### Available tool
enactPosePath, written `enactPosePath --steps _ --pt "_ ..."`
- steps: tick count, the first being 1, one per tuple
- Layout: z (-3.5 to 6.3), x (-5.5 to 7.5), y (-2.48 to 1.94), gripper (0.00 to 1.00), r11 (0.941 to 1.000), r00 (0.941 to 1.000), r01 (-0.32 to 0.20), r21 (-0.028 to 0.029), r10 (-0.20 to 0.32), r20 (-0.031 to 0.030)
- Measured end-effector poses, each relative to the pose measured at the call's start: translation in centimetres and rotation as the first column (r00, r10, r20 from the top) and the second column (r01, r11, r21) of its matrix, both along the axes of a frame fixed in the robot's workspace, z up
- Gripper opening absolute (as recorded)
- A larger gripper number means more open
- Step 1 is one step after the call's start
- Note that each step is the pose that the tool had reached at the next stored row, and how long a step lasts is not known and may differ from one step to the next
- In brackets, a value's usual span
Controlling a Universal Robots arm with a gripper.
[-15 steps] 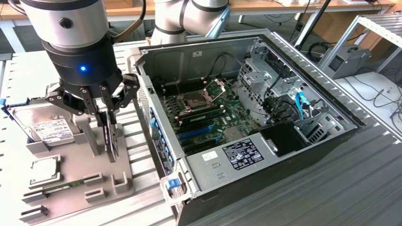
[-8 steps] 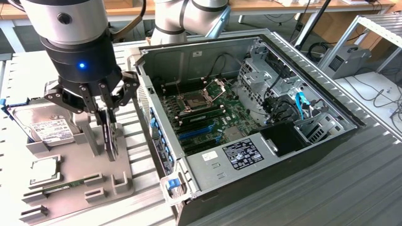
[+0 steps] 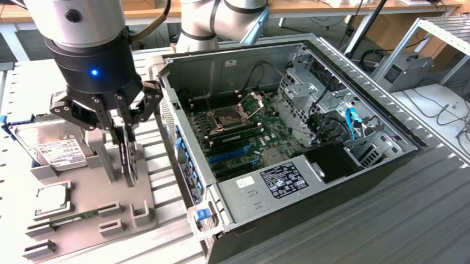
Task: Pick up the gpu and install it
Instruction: 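Pick up the gpu and move the gpu toward the slot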
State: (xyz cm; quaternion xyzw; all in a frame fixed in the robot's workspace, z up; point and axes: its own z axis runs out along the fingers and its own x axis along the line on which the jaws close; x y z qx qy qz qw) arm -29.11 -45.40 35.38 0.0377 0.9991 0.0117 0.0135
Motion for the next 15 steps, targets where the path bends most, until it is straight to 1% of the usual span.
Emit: enactPosePath --steps 15 --pt "0.87 0.0 0.0 0.26 1.0 1.0 0.0 0.0 0.0 0.0"
